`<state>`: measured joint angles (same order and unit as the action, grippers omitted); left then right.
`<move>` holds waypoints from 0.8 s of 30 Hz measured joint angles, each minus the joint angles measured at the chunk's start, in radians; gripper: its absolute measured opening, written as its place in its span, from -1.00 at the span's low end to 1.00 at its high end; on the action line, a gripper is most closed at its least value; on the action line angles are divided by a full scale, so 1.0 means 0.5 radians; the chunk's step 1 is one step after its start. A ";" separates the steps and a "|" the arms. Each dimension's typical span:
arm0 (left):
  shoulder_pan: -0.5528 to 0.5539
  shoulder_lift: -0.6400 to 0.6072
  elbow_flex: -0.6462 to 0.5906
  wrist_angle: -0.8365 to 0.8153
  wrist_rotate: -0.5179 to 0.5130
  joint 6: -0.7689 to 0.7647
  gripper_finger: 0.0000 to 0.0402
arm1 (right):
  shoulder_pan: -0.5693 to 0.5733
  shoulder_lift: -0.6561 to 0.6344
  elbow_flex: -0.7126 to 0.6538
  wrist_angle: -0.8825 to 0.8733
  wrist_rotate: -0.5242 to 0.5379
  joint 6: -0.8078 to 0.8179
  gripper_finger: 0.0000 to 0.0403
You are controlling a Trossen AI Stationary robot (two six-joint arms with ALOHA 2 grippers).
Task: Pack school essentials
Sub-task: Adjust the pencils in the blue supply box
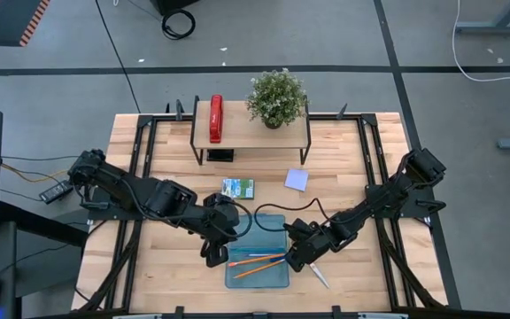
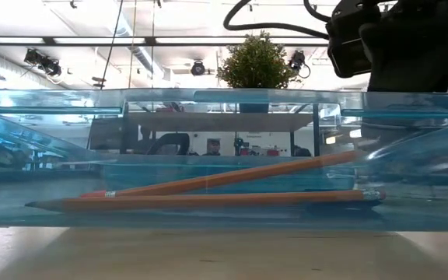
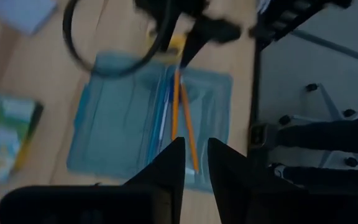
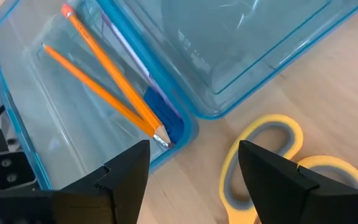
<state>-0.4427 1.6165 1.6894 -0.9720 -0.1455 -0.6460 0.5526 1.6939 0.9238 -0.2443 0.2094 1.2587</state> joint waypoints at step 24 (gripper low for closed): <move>-0.072 0.002 -1.209 1.207 0.382 -0.250 -0.83 | -0.016 0.000 0.001 -0.001 0.089 -0.039 0.25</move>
<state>-0.4788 1.6173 1.0850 -0.3685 0.0453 -0.7711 0.5446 1.6939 0.9241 -0.2447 0.2539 1.2392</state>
